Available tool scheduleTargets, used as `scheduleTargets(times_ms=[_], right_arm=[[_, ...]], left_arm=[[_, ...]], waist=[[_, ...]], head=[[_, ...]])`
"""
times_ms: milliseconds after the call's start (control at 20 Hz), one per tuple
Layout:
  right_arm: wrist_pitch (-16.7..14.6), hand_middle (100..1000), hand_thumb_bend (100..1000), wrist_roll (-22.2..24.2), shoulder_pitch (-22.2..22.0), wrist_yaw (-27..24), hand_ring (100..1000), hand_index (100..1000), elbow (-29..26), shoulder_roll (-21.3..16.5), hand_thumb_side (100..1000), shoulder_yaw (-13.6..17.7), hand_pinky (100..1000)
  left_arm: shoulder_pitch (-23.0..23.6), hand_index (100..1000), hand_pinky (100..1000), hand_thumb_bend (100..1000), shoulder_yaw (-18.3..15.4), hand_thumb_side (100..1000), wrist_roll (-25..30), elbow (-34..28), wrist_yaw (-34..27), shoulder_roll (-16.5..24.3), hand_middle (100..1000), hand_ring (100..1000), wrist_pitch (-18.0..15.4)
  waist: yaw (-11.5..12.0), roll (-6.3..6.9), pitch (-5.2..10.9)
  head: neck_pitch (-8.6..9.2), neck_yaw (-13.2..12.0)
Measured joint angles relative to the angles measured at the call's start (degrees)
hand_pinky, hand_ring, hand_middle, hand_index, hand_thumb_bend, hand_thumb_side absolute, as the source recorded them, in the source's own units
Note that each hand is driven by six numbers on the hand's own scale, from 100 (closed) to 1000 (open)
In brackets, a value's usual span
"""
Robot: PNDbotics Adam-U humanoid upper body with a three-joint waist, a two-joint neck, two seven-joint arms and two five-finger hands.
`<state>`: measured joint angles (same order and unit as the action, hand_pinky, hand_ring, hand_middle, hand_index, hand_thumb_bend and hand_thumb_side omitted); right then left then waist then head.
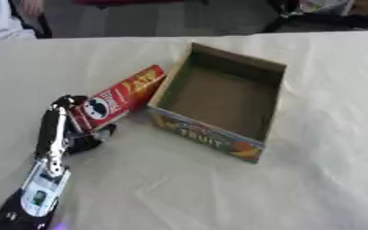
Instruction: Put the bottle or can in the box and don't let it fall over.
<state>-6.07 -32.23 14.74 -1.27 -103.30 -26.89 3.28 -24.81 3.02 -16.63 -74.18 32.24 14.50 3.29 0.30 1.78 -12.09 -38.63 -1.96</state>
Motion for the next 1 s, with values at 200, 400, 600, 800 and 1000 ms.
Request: scheduleTargets(times_ms=[200, 400, 600, 800, 1000], right_arm=[[-0.01, 693, 603, -0.11, 0.00, -0.02, 811, 812, -0.01, 0.00, 334, 0.00, 790], [-0.11, 693, 602, -0.22, 0.00, -0.08, 810, 812, -0.02, 0.00, 334, 0.00, 790], [-0.18, 692, 602, -0.32, -0.01, -0.09, 810, 811, -0.04, 0.00, 334, 0.01, 790], [-0.18, 692, 602, -0.53, -0.12, -0.09, 809, 811, -0.34, 0.00, 334, 0.02, 790], [-0.20, 692, 601, -0.74, -0.13, -0.09, 809, 811, -0.38, 0.00, 333, 0.02, 790]], left_arm=[[-0.02, 395, 264, 277, 0.03, 100, -0.50, 0.00, -0.76, -0.01, 552, 856, 0.72], [0.06, 367, 237, 232, 0.04, 107, -2.40, -0.07, -1.91, -0.21, 509, 812, 1.29], [0.46, 337, 214, 215, 0.01, 109, -6.99, -0.24, -4.27, -0.53, 477, 779, 1.11], [0.68, 327, 206, 210, -0.01, 100, -11.00, -1.28, -5.53, -0.53, 464, 760, -0.06], [0.67, 326, 207, 214, -0.01, 100, -12.88, -4.06, -5.54, -0.52, 461, 747, -0.93]], waist=[[-0.07, 0.03, 0.03], [-0.15, 0.04, 0.03], [-0.19, 0.01, 0.03], [-0.19, -0.03, 0.03], [-0.14, -0.03, 0.03]], head=[[0.00, 0.00], [0.00, 0.02], [0.00, 0.05], [0.00, 0.11], [0.00, 0.19]])
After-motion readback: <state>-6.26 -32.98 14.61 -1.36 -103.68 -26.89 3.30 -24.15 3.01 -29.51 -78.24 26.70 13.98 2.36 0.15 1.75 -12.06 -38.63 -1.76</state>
